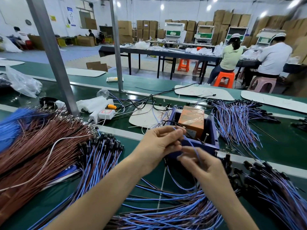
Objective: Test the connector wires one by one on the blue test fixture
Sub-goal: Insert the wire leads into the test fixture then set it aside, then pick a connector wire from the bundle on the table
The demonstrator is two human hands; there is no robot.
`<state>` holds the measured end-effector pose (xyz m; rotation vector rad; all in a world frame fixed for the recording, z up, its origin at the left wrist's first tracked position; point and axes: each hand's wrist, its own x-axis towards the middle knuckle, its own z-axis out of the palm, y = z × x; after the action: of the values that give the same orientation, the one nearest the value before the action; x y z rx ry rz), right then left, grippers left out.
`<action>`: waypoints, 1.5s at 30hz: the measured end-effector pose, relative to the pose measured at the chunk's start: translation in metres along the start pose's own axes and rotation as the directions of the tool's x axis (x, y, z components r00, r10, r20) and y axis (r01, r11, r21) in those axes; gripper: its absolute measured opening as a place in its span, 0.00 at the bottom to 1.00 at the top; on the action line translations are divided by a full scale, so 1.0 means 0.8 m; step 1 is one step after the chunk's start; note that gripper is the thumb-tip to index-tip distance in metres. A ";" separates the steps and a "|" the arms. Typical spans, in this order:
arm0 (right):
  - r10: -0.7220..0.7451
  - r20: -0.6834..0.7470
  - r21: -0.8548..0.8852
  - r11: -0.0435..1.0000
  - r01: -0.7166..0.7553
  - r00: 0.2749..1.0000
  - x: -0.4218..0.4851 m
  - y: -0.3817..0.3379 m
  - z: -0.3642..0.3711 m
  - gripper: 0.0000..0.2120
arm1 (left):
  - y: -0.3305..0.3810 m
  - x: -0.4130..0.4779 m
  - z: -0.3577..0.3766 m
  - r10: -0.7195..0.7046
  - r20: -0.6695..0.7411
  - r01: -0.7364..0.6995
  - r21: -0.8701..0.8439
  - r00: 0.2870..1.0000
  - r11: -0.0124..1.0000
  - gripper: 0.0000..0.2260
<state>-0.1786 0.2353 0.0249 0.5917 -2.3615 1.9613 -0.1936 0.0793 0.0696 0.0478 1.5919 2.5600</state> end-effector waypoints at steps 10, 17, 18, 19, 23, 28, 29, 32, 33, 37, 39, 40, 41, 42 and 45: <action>-0.290 -0.018 -0.578 0.784 0.227 0.957 -0.018 0.006 -0.045 0.12 | 0.106 -0.077 -0.112 0.544 -0.146 -0.529 0.131 0.826 0.838 0.16; -0.270 -0.027 -0.847 0.518 0.122 0.963 -0.014 0.020 -0.111 0.15 | 0.068 -0.106 -0.154 0.133 0.013 -0.117 0.563 0.991 0.818 0.17; -0.201 0.002 -0.862 0.497 0.104 0.980 -0.015 0.029 -0.109 0.17 | 0.058 -0.100 -0.153 0.100 -0.013 -0.070 0.622 0.995 0.780 0.11; -0.129 0.007 -0.864 0.498 0.071 0.992 -0.016 0.037 -0.105 0.18 | 0.046 -0.090 -0.150 0.093 -0.040 -0.041 0.681 0.995 0.731 0.05; -0.026 -0.041 -0.848 0.529 -0.021 0.999 -0.019 0.050 -0.087 0.15 | -0.025 -0.035 -0.141 0.155 -0.077 0.023 0.947 0.985 0.320 0.04; -0.069 -0.027 -0.761 0.649 0.024 0.997 -0.017 0.040 -0.059 0.12 | -0.080 0.022 -0.142 0.067 -0.127 0.139 0.969 0.990 -0.206 0.13; -0.068 -0.023 -0.738 0.674 0.029 0.997 -0.018 0.038 -0.054 0.12 | -0.084 0.029 -0.143 0.050 -0.144 0.152 0.955 0.988 -0.254 0.12; -0.074 -0.060 -0.683 0.730 0.013 0.995 -0.022 0.035 -0.046 0.11 | -0.086 0.044 -0.148 0.110 -0.165 0.181 0.970 0.980 -0.160 0.08; -0.063 -0.075 -0.654 0.756 -0.001 0.995 -0.024 0.033 -0.045 0.11 | -0.081 0.046 -0.149 0.159 -0.169 0.183 0.980 0.973 -0.076 0.07; 0.037 -0.092 -0.466 0.881 -0.076 0.995 -0.033 0.022 -0.038 0.12 | -0.046 0.038 -0.145 0.338 -0.270 0.124 0.910 0.902 0.396 0.03; 0.104 -0.070 -0.325 0.938 -0.121 0.992 -0.034 0.016 -0.029 0.11 | -0.026 0.021 -0.131 0.449 -0.256 -0.013 0.858 0.856 0.514 0.05; 0.123 -0.055 -0.249 0.959 -0.133 0.991 -0.033 0.011 -0.023 0.11 | -0.017 0.008 -0.120 0.487 -0.211 -0.097 0.841 0.848 0.532 0.06; 0.128 -0.042 -0.169 0.977 -0.133 0.991 -0.033 0.006 -0.015 0.10 | -0.011 -0.006 -0.106 0.502 -0.147 -0.176 0.823 0.852 0.540 0.08; 0.128 -0.026 -0.070 0.989 -0.130 0.991 -0.033 0.001 -0.006 0.11 | -0.007 -0.023 -0.091 0.498 -0.071 -0.241 0.811 0.864 0.533 0.08; 0.107 0.028 0.281 0.953 -0.111 0.994 -0.030 -0.011 0.020 0.24 | -0.014 -0.067 -0.051 0.405 0.159 -0.349 0.819 0.900 0.456 0.07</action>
<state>-0.1498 0.2255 0.0234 0.4915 -2.1798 2.3725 -0.1430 0.0410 0.0437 0.4719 2.9671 1.7076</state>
